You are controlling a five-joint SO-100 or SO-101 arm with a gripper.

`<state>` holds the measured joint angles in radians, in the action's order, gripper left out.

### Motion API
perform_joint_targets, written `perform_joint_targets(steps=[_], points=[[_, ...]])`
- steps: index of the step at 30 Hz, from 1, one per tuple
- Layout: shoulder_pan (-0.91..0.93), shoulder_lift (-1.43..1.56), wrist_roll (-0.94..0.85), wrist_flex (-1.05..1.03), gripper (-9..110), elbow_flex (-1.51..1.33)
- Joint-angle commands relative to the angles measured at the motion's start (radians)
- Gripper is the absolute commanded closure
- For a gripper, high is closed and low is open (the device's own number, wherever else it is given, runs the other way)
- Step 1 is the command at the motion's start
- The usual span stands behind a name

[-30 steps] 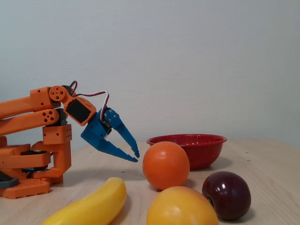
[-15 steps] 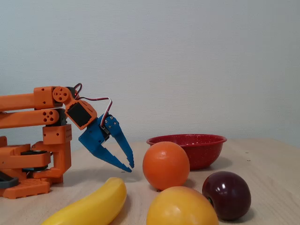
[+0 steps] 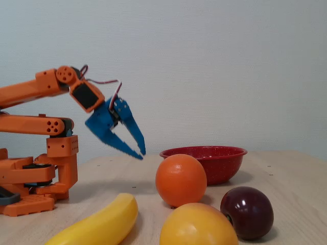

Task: Put banana in the red bowl.

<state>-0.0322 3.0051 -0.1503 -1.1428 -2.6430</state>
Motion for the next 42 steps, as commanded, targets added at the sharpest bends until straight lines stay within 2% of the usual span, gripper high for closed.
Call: perform_joint_targets(steps=[1,13,27,34,42], points=[[-0.002,-0.055,-0.031,-0.040,102,0.189],[0.037,-0.322,-0.094,-0.252,102,0.643],[0.302,-0.790,-0.155,-0.690,102,1.256],[0.488,-0.994,-0.235,-0.729,99,1.434],[0.652,-1.164,-0.314,-0.729,94,1.463]])
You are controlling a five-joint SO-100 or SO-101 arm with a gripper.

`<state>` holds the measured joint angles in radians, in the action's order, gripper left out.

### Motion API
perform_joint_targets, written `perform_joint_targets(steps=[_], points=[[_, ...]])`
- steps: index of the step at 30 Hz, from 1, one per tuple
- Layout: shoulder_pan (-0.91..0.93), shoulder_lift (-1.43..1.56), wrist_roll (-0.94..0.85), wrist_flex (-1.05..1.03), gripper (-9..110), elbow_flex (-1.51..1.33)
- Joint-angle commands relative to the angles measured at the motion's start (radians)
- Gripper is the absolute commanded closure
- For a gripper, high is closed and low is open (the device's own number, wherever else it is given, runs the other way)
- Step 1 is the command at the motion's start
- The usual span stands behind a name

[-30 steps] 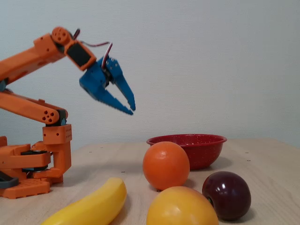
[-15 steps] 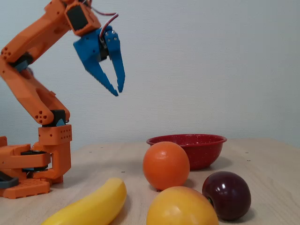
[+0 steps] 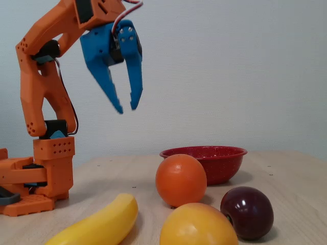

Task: Put banana in the red bowl.

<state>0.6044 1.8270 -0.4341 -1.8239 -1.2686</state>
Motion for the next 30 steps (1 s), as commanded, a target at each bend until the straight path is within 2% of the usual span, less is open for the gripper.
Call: perform_joint_targets(steps=[1,10,30], points=[[0.025,-0.005,-0.044,-0.048,93,0.084],[0.095,-0.126,-0.155,-0.034,76,0.046],[0.198,-0.230,-0.477,0.247,70,-0.275]])
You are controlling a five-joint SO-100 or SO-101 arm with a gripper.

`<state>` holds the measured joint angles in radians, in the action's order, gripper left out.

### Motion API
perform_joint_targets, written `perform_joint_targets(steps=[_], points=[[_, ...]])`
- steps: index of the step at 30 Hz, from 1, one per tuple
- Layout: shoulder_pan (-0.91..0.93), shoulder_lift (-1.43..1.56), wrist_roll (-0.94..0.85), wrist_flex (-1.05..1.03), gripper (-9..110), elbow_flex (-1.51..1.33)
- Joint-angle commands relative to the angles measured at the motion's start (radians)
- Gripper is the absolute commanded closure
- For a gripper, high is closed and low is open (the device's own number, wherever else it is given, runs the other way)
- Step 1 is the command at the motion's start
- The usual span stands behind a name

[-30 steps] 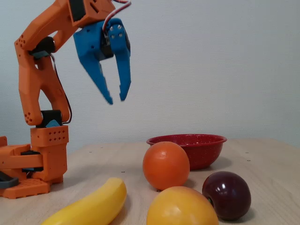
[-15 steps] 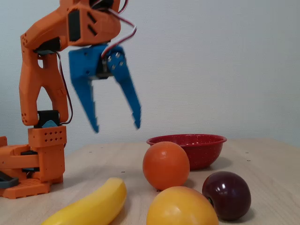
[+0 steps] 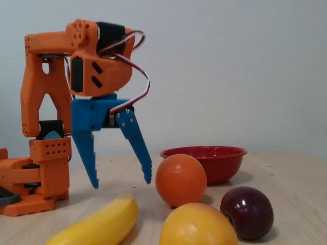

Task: Put banana in the red bowl.

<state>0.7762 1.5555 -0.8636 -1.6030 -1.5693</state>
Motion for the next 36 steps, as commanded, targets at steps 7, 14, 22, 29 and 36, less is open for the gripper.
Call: perform_joint_targets(steps=[7,14,22,29,36], points=[[0.067,-0.008,-0.173,0.087,67,-0.015],[0.091,-0.072,-0.160,0.112,67,0.026],[0.100,-0.089,-0.032,0.176,67,0.021],[0.106,-0.091,0.094,0.198,68,0.003],[0.127,-0.104,0.141,0.196,69,-0.048]])
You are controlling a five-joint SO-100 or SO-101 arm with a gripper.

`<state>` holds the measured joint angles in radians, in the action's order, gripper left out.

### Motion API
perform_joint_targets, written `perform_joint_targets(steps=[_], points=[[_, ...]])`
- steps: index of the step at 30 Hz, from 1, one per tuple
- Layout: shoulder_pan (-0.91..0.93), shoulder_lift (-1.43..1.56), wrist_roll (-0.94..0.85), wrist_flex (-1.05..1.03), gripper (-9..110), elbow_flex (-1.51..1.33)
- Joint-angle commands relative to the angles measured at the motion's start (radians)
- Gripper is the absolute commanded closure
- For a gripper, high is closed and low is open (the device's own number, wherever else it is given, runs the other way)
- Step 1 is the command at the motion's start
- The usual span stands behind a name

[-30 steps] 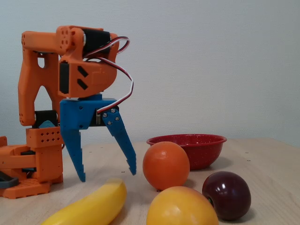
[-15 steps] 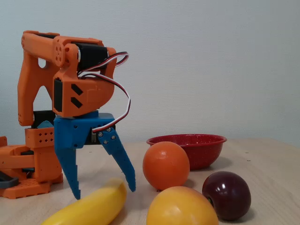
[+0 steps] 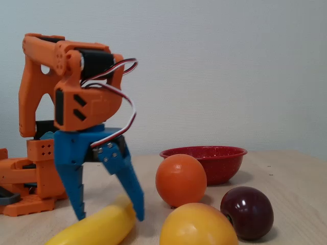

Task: Put banana in the red bowl.

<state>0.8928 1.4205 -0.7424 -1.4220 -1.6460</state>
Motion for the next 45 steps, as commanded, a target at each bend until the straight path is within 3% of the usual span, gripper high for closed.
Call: perform_joint_targets(steps=[1,29,36,41,45], points=[[0.011,0.028,0.021,0.021,69,0.021],[-0.049,-0.083,0.041,0.202,69,-0.069],[-0.057,-0.074,0.044,0.213,80,-0.084],[-0.054,-0.069,0.040,0.209,102,-0.092],[-0.048,-0.064,0.038,0.207,102,-0.098]])
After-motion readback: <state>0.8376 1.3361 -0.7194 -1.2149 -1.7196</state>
